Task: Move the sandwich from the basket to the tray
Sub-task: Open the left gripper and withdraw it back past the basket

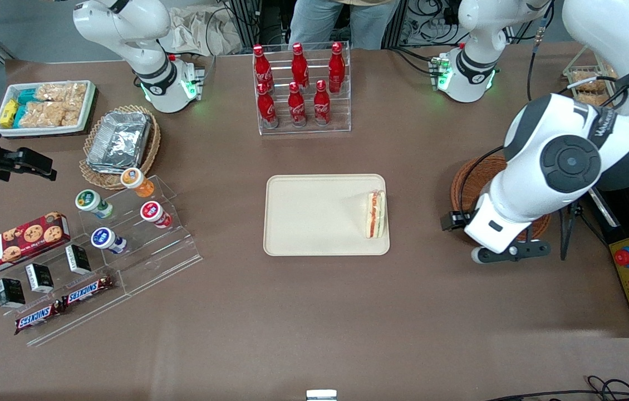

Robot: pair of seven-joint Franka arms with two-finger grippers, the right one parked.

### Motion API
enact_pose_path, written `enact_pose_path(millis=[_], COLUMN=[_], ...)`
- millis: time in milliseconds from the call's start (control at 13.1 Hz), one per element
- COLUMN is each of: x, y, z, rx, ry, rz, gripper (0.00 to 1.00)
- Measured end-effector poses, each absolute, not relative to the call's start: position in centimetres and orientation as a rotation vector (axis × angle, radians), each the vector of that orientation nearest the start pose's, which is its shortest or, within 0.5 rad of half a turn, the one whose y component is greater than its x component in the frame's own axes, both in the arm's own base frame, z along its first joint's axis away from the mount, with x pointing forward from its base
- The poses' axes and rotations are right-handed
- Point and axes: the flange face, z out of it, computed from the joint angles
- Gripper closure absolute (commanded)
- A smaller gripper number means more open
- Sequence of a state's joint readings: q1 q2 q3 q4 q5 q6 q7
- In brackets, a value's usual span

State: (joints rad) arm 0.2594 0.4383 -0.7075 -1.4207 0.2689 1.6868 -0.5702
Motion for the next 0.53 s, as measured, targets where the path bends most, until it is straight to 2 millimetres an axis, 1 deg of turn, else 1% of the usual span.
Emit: enact_pose_path(millis=[76, 152, 229, 381, 457, 533], x=[63.4, 63.7, 64.0, 64.4, 64.3, 64.0], y=[-18.2, -17.0, -15.1, -10.5, -8.5, -6.9], z=[49.0, 49.4, 50.0, 52.0, 53.1, 54.4], rx=[-3.115, -3.122, -3.141, -3.176, -3.191, -3.202], ry=[-0.193, -0.192, -0.189, -0.155, -0.158, -0.176], rz=[0.098, 0.093, 0.090, 0.063, 0.052, 0.038], gripper=[0.00, 0.00, 0.00, 0.00, 0.00, 0.00])
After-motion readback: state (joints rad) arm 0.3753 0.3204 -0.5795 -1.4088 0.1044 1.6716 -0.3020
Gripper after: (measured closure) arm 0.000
